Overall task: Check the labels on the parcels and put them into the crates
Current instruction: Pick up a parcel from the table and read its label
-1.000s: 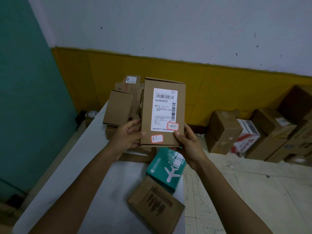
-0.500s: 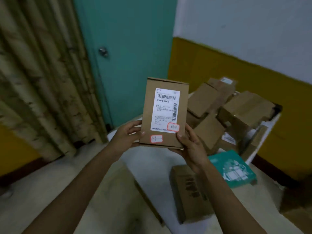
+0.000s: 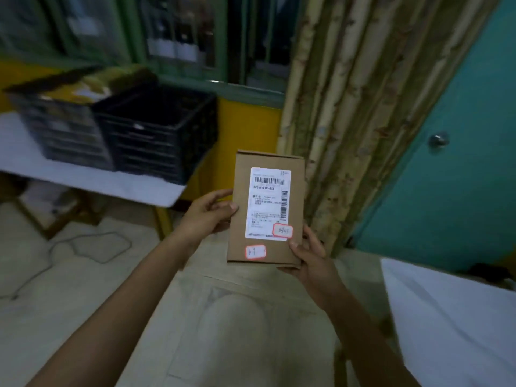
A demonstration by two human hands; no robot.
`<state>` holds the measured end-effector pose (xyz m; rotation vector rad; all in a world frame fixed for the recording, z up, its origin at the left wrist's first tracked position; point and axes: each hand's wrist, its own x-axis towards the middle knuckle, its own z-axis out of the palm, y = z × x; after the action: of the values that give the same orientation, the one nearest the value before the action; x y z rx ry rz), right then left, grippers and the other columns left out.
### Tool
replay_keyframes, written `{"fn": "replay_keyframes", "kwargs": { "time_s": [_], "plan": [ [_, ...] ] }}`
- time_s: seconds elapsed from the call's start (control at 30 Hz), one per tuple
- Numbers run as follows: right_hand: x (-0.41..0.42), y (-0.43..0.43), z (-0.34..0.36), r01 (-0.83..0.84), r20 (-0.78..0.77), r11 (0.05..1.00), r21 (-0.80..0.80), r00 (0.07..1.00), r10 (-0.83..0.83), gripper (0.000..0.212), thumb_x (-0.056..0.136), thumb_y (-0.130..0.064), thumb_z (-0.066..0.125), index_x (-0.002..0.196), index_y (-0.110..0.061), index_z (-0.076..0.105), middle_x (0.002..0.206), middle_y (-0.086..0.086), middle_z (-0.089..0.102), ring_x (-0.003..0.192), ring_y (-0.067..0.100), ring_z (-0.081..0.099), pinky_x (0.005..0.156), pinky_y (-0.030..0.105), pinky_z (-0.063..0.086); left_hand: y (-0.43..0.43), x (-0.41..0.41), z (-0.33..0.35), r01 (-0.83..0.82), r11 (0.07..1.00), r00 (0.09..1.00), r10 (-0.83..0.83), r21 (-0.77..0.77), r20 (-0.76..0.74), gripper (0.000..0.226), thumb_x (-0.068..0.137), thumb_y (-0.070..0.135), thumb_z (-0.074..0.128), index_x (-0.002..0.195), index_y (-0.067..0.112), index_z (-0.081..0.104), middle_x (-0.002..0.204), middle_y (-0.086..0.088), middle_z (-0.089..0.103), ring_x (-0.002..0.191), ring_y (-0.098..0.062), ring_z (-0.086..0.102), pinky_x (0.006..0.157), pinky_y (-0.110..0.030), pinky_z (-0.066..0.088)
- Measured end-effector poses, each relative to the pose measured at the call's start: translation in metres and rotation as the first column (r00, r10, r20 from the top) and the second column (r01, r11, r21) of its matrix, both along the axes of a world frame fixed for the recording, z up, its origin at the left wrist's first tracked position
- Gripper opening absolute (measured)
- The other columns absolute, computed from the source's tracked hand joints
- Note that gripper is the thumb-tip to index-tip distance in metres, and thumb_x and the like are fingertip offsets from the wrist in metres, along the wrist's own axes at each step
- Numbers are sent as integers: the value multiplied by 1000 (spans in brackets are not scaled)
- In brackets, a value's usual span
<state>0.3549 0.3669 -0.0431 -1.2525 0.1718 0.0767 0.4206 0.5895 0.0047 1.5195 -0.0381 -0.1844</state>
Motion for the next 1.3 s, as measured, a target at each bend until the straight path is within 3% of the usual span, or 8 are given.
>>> {"fn": "replay_keyframes", "kwargs": {
  "time_s": [0.1,0.3,0.47,0.67,0.87,1.0,1.13,1.3],
  "plan": [
    [38,98,-1,-136,-13,991,0,991,136,52,94,-8,54,141,-26,43,127,0,64,111,23,64,87,54,54,104,6,-1,-147,989,989,147,28,10,33,88,21,65,119,29,59,92,8,74,84,-10,71,61,-21,56],
    [95,281,1,-310,-27,947,87,949,314,43,92,-14,59,129,-34,52,120,-2,68,104,19,68,75,40,57,278,15,-5,-331,943,943,330,39,25,31,88,21,66,118,27,60,94,7,73,82,-7,71,58,-17,54],
    [130,377,6,-345,-37,928,143,935,353,42,92,-12,58,128,-34,54,120,2,68,109,26,64,89,52,53,368,17,-15,-363,925,931,366,114,1,32,87,24,65,119,27,61,98,3,71,92,-15,68,74,-30,56],
    [188,456,11,-396,-3,914,89,917,398,41,93,-15,58,127,-37,53,117,-2,70,111,26,64,92,55,51,438,59,-21,-406,909,914,405,99,24,33,90,22,62,121,29,58,101,3,71,92,-12,67,69,-22,54],
    [292,529,30,-329,165,944,9,932,323,55,94,-14,57,144,-27,39,117,-3,69,100,18,69,70,37,59,506,163,5,-451,888,890,440,89,121,33,90,20,62,122,29,58,104,0,69,100,-23,65,86,-37,53],
    [383,568,65,-275,279,947,-168,908,313,61,92,-26,61,144,-40,32,97,-22,72,83,10,72,54,29,58,548,251,39,-470,873,865,425,133,267,52,91,28,61,140,32,43,117,12,57,97,-2,63,63,-17,54],
    [464,591,112,-347,292,869,-354,841,455,67,73,-63,56,133,-37,47,127,3,60,71,21,73,42,24,52,583,330,79,-503,848,838,430,170,335,20,95,32,54,110,28,66,106,5,62,76,2,66,57,-15,52],
    [540,617,150,-308,304,840,-447,831,466,59,70,-68,61,118,-33,57,97,-5,74,74,23,73,53,27,56,616,415,117,-437,885,880,385,158,279,36,95,49,46,95,20,67,90,-4,69,69,-15,71,61,-20,55]
  ]
}}
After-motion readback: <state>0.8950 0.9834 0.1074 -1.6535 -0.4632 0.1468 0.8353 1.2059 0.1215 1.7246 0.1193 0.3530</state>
